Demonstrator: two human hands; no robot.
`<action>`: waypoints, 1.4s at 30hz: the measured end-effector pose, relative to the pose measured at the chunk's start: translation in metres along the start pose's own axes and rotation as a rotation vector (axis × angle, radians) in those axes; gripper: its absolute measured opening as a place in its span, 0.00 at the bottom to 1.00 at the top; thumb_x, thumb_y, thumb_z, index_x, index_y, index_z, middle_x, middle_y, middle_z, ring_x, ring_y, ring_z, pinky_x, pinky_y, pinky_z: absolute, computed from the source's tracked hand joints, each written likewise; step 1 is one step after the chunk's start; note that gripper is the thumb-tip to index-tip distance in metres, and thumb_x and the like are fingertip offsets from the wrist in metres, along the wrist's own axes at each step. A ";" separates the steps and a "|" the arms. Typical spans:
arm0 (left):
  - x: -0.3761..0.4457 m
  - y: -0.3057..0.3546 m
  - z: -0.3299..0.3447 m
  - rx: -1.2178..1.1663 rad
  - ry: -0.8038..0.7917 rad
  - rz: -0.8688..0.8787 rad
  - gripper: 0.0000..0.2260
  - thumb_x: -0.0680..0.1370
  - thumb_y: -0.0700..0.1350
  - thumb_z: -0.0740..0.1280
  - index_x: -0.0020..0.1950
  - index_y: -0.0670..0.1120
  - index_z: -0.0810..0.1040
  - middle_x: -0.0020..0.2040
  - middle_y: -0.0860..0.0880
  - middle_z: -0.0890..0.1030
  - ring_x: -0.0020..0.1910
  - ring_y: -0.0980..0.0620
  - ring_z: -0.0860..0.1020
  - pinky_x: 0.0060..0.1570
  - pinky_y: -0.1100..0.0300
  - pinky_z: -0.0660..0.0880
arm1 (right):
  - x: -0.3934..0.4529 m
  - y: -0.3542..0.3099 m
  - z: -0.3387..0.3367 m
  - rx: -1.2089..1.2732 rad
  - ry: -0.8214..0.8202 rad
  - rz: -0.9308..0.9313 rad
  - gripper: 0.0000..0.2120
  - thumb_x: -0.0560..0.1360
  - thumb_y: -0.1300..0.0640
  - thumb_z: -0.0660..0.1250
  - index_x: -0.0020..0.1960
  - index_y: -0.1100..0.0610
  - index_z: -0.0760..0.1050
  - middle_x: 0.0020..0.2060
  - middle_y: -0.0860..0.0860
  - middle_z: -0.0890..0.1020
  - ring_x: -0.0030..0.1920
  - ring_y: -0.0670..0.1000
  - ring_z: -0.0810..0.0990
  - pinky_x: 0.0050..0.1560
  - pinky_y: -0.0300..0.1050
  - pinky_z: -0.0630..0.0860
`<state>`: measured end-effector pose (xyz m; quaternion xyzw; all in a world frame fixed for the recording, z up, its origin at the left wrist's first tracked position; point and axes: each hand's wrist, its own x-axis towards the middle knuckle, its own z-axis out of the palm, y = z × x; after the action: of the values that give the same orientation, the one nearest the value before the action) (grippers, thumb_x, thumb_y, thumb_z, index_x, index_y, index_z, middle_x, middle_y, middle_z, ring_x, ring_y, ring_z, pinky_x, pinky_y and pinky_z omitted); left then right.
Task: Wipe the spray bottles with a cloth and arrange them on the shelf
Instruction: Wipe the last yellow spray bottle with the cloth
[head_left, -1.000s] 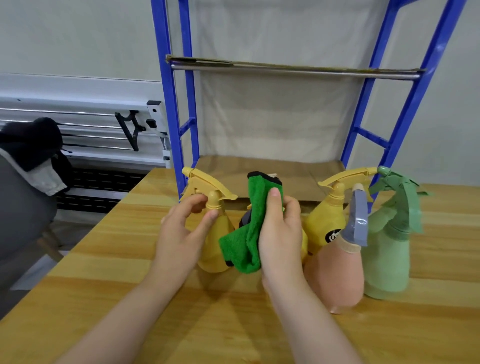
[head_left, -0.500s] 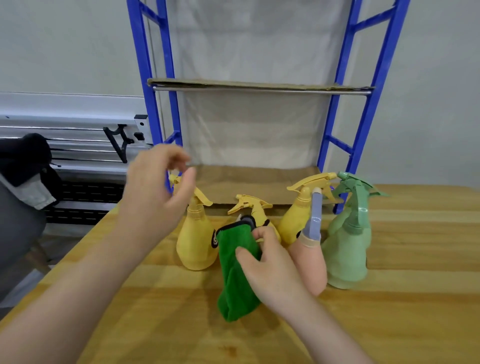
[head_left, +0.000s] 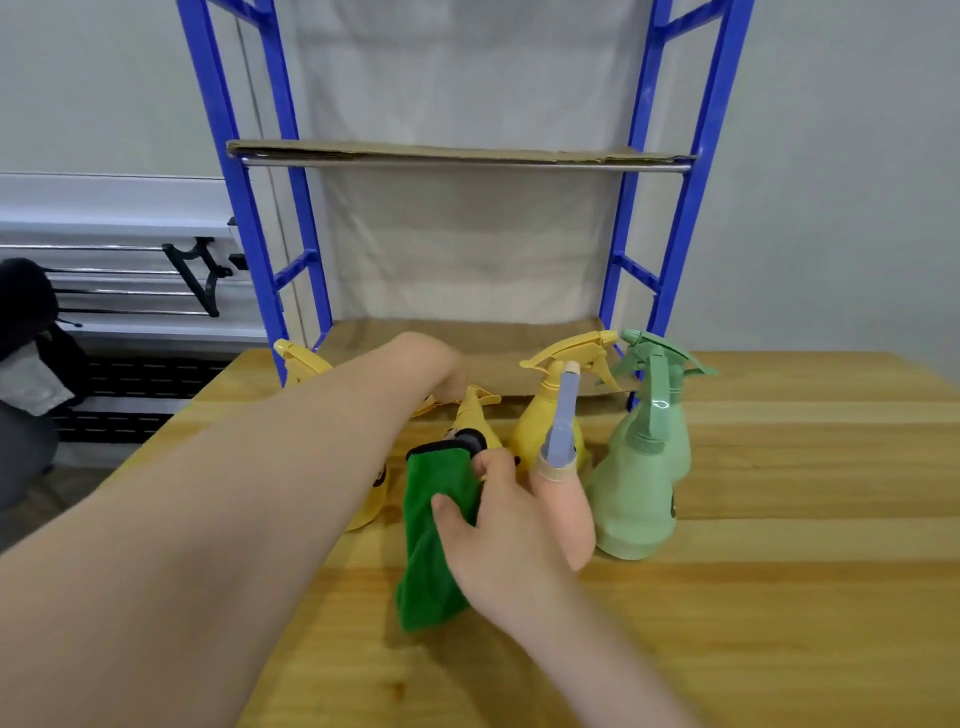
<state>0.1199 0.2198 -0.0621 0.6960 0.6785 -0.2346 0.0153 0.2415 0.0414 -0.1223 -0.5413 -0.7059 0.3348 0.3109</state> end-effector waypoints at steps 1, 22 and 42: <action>0.003 0.002 0.002 0.017 -0.029 -0.013 0.21 0.78 0.42 0.56 0.71 0.44 0.70 0.68 0.43 0.73 0.62 0.42 0.75 0.61 0.47 0.75 | 0.001 0.002 0.000 -0.011 -0.008 -0.002 0.12 0.80 0.48 0.61 0.57 0.46 0.58 0.39 0.42 0.75 0.40 0.47 0.78 0.36 0.41 0.74; -0.066 -0.029 -0.024 -0.326 0.347 0.115 0.14 0.78 0.51 0.69 0.61 0.47 0.77 0.55 0.49 0.79 0.55 0.48 0.76 0.49 0.57 0.71 | -0.013 -0.001 0.013 -0.025 -0.055 0.002 0.17 0.81 0.50 0.60 0.66 0.50 0.58 0.50 0.51 0.81 0.46 0.51 0.81 0.40 0.43 0.75; -0.153 -0.040 0.002 -0.371 0.390 0.239 0.11 0.78 0.51 0.67 0.59 0.50 0.76 0.52 0.52 0.78 0.49 0.53 0.75 0.39 0.63 0.67 | -0.045 -0.003 0.004 -0.012 -0.010 -0.013 0.14 0.80 0.51 0.63 0.63 0.49 0.62 0.40 0.46 0.78 0.37 0.46 0.79 0.30 0.39 0.72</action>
<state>0.0864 0.0791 0.0013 0.7881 0.6133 0.0353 0.0391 0.2468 -0.0034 -0.1253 -0.5367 -0.7130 0.3314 0.3062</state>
